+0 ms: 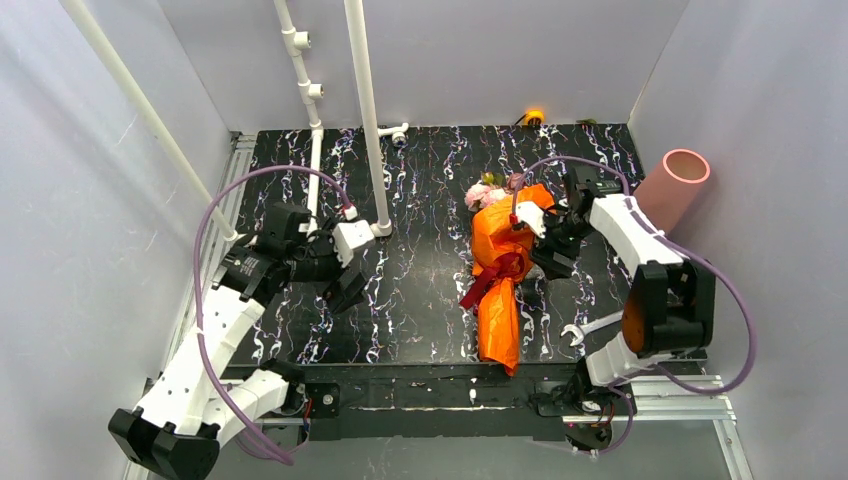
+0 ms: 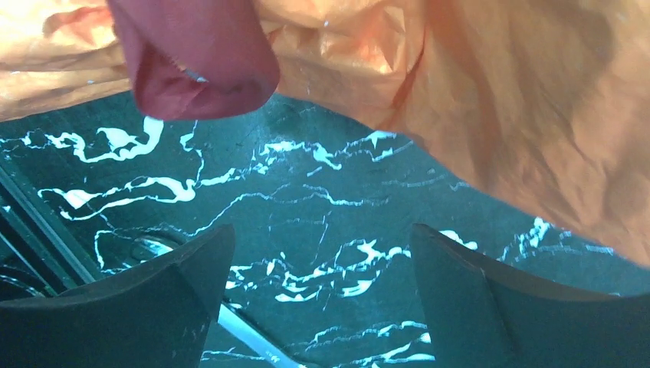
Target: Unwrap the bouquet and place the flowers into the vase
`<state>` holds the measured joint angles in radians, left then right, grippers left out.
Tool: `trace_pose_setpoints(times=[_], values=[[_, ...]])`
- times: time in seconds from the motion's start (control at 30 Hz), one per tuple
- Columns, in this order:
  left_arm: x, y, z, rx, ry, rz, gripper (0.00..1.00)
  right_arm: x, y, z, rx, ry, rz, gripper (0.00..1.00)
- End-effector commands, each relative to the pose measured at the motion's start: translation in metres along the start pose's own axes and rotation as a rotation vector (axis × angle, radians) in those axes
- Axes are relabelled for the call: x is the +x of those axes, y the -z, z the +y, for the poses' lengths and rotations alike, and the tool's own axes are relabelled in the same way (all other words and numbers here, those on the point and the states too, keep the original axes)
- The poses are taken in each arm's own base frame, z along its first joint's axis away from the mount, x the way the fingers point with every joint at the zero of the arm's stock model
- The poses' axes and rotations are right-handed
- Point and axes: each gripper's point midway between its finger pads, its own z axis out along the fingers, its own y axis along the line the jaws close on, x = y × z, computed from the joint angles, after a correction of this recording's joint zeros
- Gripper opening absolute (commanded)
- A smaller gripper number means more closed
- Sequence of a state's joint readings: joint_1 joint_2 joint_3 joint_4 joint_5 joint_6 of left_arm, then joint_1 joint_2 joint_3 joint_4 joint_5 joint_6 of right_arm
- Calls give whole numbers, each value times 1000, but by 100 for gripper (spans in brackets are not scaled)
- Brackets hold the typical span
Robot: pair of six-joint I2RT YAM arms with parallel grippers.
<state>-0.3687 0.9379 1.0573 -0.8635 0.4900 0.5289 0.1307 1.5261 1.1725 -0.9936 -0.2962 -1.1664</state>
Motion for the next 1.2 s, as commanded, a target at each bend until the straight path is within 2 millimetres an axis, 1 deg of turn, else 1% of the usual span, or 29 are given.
trace_pose_setpoints(times=[0.0,0.13,0.2,0.27,0.4,0.47,0.53,0.57,0.6,0.7,0.73,0.8,0.83,0.9,0.93,0.97,1.0,1.07,1.1,1.13,1.17], values=[[-1,-15,-22,102,-127,-30,100,-17,-18,-18,-31,62,-74,92],[2,-26,-38,155,-256,-40,100,-33,-41,-28,-58,35,-128,92],[2,-33,-42,156,-307,-38,100,-41,-52,-30,-68,38,-152,91],[0,-40,-46,164,-352,-35,100,-52,-61,-33,-64,41,-187,91],[-7,-60,-48,181,-389,-12,100,-79,-71,-34,-74,26,-271,91],[-14,-71,-51,198,-386,-9,95,-90,-73,-32,-83,30,-307,91],[-21,-82,-58,222,-410,-9,93,-96,-69,-32,-91,13,-327,91],[-24,-89,-61,228,-425,-8,92,-95,-64,-32,-95,-10,-325,91],[-27,-96,-64,233,-430,-7,91,-92,-57,-29,-110,-38,-330,91],[-40,-115,-63,214,-393,-19,88,-80,-23,-26,-129,-189,-377,92],[-44,-121,-61,198,-364,-22,88,-77,-10,-27,-111,-259,-382,94],[-54,-134,-53,153,-331,-40,86,-76,11,-32,-50,-425,-366,98],[-58,-139,-49,126,-315,-49,86,-76,21,-35,-2,-572,-351,98],[-62,-148,-42,79,-286,-75,85,-86,38,-35,58,-750,-382,98],[-64,-153,-39,63,-271,-87,85,-91,42,-33,94,-805,-385,99],[-63,-157,-37,49,-252,-94,83,-99,43,-26,111,-833,-382,98],[-62,-162,-36,43,-236,-97,82,-107,37,-15,124,-852,-357,98],[-60,-172,-36,43,-224,-102,78,-112,28,1,104,-904,-321,98],[-62,-177,-35,41,-232,-116,75,-108,22,5,99,-942,-299,96],[-62,-183,-33,37,-243,-125,72,-101,15,4,117,-972,-270,91],[-68,-189,-30,29,-260,-150,69,-90,10,-1,161,-992,-230,83]])
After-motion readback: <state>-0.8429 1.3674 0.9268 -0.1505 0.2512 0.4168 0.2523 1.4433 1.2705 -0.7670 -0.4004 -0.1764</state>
